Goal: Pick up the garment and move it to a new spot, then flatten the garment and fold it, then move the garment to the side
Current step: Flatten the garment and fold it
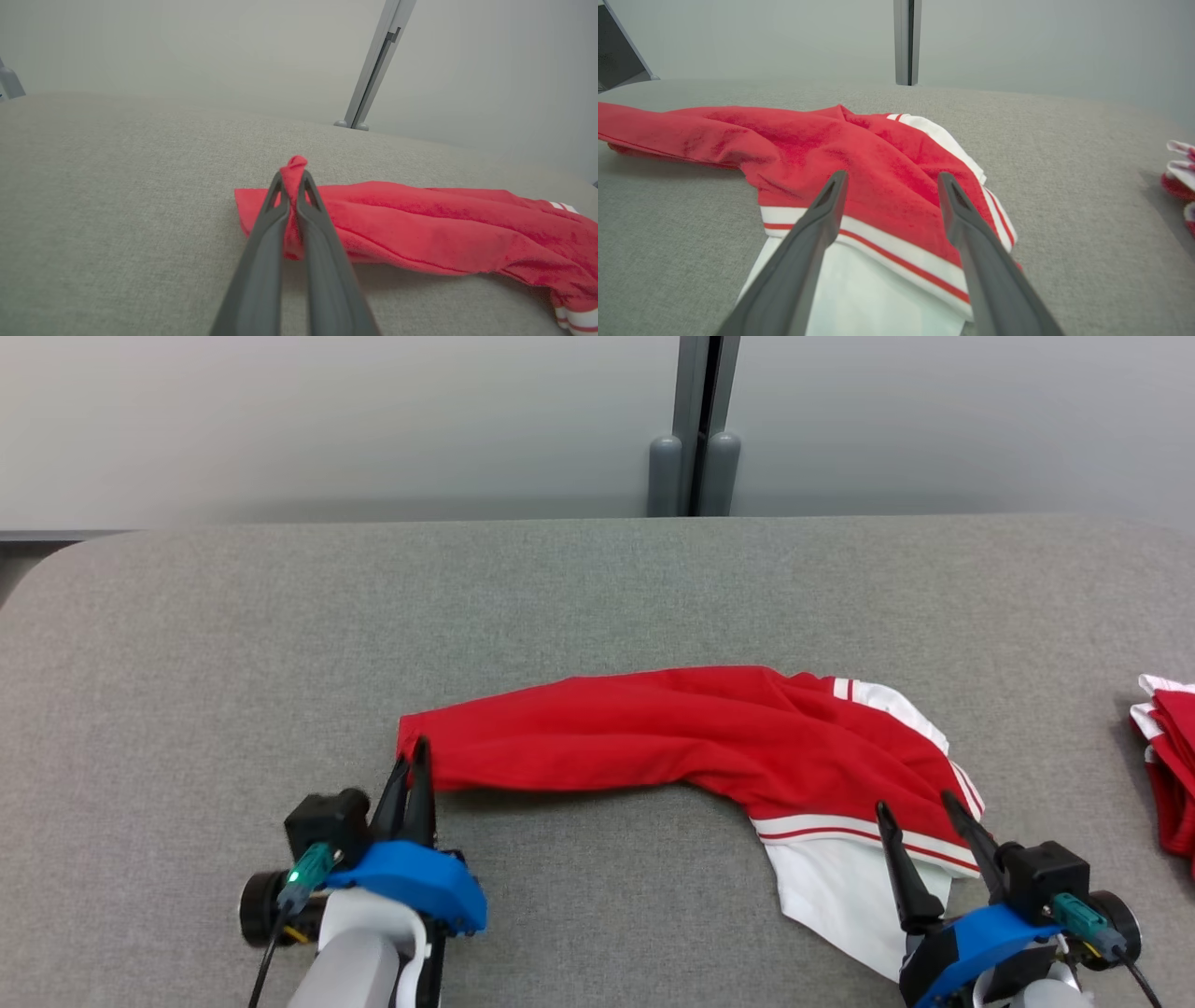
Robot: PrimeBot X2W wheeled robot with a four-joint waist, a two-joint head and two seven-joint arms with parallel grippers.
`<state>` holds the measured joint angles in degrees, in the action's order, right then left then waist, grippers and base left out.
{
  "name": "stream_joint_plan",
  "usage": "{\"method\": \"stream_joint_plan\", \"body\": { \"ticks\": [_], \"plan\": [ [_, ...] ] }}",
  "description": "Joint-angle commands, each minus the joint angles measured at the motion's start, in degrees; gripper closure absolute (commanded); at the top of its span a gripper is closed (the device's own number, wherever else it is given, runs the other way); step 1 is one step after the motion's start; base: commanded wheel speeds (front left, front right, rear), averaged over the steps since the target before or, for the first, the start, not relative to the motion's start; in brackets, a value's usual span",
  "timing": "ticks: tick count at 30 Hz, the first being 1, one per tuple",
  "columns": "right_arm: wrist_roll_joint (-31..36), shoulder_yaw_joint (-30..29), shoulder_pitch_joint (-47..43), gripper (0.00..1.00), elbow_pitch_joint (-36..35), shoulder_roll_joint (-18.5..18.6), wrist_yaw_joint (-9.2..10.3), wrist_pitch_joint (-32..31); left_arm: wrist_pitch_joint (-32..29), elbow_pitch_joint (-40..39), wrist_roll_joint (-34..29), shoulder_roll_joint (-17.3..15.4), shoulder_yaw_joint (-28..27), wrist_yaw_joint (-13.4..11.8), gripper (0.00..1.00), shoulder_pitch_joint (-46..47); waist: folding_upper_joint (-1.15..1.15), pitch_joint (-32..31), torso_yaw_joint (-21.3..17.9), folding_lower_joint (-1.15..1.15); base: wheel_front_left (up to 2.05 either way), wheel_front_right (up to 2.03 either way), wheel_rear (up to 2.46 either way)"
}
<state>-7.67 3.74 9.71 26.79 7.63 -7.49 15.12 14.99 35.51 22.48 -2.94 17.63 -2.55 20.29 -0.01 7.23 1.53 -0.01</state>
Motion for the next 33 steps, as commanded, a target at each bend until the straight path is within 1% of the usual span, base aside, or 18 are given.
{"method": "stream_joint_plan", "body": {
  "ticks": [1,2,5,8,12,17,21,27,33],
  "plan": [
    [0.40,0.37,-1.20,0.00,0.52,-0.27,-0.01,0.02,0.27,-1.98,0.44,0.00,-1.79,-0.88,0.03,-3.07,0.01,-1.27,-0.63,0.01,0.00,0.00,0.00],
    [0.27,0.41,-1.23,0.00,0.55,-0.26,-0.01,0.03,0.25,-2.49,0.75,0.01,-2.54,-1.21,0.00,-5.39,0.01,-1.69,-0.86,0.01,0.00,0.00,0.00],
    [0.25,-0.07,-2.06,0.00,0.57,-0.49,-0.01,0.02,0.25,-3.63,0.22,0.07,-4.55,-2.33,0.00,-10.62,0.01,-3.06,-1.49,0.01,0.00,0.00,0.00],
    [0.69,-1.14,-2.43,0.00,-0.23,-0.94,-0.01,0.03,0.26,-4.94,-0.35,0.00,-7.69,-4.37,0.00,-13.78,0.01,-4.13,-2.07,0.01,0.00,0.00,0.00],
    [1.19,-1.98,-3.22,0.00,-2.97,-2.11,-0.01,0.02,0.27,-8.12,-3.49,0.06,-10.75,-5.59,0.00,-16.14,0.01,-5.14,-2.64,0.01,0.00,0.00,0.00],
    [1.62,-2.54,-4.00,0.00,-7.12,-3.45,-0.01,0.02,0.26,-10.15,-8.05,0.07,-12.31,-5.10,0.00,-17.10,0.01,-6.17,-3.09,0.01,0.00,0.00,0.00],
    [2.11,-2.08,-4.82,0.00,-7.10,-4.15,-0.01,0.02,0.26,-9.08,-10.43,0.06,-12.51,-3.56,0.00,-17.93,0.01,-7.01,-3.23,0.01,0.00,0.00,0.00],
    [2.43,-0.58,-6.13,0.00,-4.49,-4.52,-0.01,0.03,0.27,-7.80,-10.81,0.07,-11.94,-2.14,0.00,-19.74,0.01,-8.17,-2.85,0.01,0.00,0.00,0.00],
    [2.10,-0.19,-7.04,0.00,-3.08,-4.68,-0.01,0.02,0.27,-6.74,-10.01,0.05,-11.15,-1.70,0.00,-20.35,0.01,-8.58,-2.42,0.01,0.00,0.00,0.00]
  ]
}}
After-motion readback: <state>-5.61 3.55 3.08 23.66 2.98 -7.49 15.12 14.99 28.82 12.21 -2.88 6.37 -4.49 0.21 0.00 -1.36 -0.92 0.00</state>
